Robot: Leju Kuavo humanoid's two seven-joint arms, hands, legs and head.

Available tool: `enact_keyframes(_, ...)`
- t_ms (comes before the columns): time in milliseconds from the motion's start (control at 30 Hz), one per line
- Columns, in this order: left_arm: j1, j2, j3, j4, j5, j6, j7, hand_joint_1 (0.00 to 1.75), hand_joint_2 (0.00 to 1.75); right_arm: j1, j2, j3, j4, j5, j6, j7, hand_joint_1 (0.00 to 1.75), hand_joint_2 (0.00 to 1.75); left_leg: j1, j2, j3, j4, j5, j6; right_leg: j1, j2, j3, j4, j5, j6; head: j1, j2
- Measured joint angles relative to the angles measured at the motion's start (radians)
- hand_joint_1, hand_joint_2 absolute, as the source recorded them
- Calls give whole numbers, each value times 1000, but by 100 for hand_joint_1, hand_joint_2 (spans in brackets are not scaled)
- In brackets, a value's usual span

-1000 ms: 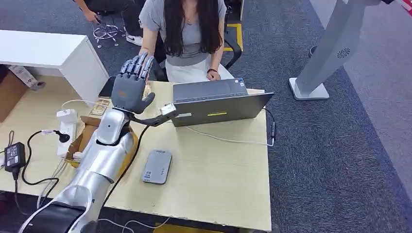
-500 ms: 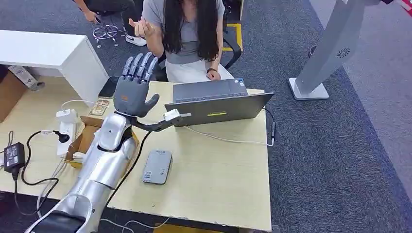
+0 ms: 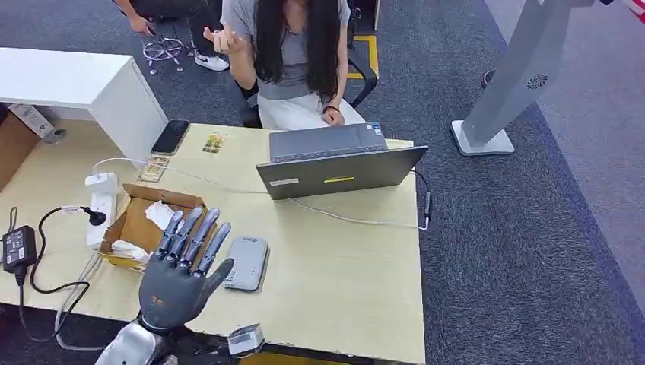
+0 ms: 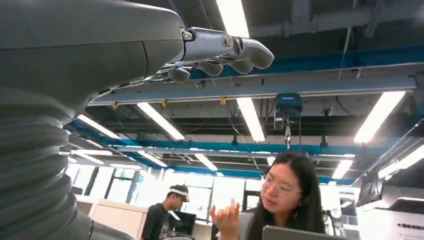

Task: Pass the card to the sensor for recognition and then transmit it.

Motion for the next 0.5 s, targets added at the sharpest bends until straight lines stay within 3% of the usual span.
enact_keyframes(267,69,15,0,-39,0,-1,-4,0,175,0,0,-12,0,0,-4,-1,0,175,0,0,1,0,1,1,0,0,1,0,1,0,0,0)
enact_keyframes(500,144,62,0,-40,0,-31,55,0,175,0,-2,-32,0,-1,-14,-3,0,175,0,-1,0,0,1,1,0,0,0,0,1,0,0,0)
